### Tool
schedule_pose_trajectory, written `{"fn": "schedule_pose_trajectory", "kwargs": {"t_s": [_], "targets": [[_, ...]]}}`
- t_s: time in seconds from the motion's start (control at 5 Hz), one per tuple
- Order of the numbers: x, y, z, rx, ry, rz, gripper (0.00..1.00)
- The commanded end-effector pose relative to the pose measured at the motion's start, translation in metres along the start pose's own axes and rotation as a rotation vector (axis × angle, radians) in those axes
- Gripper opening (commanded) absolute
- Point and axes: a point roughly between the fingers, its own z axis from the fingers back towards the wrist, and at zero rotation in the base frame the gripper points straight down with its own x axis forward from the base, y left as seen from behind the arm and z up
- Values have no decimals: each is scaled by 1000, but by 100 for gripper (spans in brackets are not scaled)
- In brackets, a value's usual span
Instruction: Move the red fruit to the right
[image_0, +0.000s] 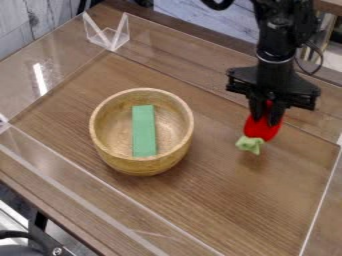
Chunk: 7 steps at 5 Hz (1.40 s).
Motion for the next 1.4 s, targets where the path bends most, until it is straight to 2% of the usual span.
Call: {"fn": "schedule_pose_trajectory", "kwargs": {"t_s": [0.0, 0.2, 0.4, 0.6, 1.0, 1.2], "targets": [[3, -13, 20, -34, -41, -47, 0], [-1, -19, 25, -42, -25, -76, 100], [-14, -14, 12, -45, -15, -90, 100], [-24, -4, 4, -32, -26, -97, 100], [-4, 13, 3, -26, -30, -130, 100], [4, 21, 3, -15, -35, -149, 100]]}}
